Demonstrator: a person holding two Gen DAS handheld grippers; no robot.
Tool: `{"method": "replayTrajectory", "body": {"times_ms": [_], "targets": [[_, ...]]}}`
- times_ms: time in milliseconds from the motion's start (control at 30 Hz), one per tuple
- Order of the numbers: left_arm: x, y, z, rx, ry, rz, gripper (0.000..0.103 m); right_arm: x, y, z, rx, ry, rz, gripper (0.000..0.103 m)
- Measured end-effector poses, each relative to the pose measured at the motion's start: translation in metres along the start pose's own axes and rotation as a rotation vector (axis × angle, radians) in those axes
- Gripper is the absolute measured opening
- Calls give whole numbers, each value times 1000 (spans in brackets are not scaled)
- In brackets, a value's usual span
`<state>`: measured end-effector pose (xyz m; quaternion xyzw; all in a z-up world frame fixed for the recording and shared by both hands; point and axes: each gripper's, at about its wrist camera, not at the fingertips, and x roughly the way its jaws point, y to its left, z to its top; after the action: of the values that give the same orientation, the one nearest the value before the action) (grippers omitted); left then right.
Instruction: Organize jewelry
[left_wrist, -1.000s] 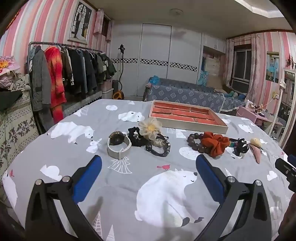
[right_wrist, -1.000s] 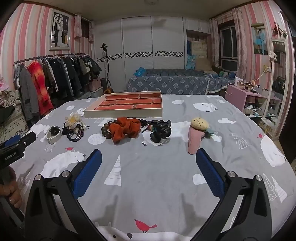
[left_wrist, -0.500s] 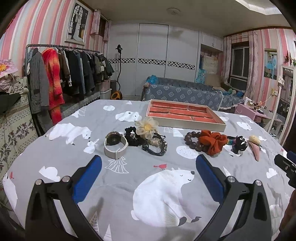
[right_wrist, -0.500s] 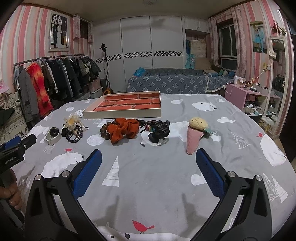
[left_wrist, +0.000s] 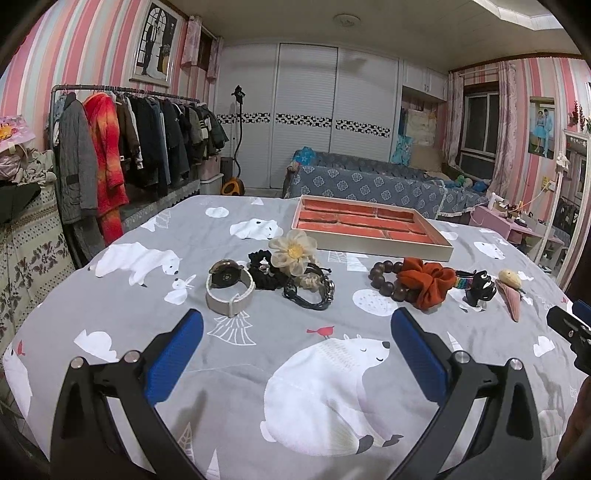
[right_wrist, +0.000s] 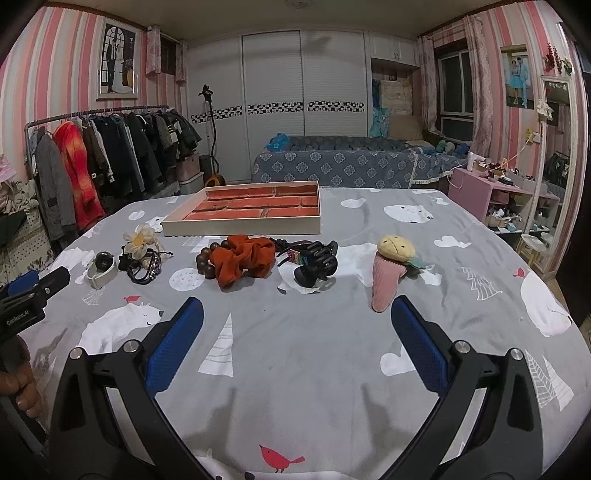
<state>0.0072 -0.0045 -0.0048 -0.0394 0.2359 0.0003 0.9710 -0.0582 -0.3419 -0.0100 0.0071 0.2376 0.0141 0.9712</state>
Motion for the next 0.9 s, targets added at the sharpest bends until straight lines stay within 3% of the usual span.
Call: {"method": "replayTrajectory", "body": {"times_ms": [900], "targets": [[27,-5,-1,3,59,-8,99,12,-10,3,20,16,-42,99]]}}
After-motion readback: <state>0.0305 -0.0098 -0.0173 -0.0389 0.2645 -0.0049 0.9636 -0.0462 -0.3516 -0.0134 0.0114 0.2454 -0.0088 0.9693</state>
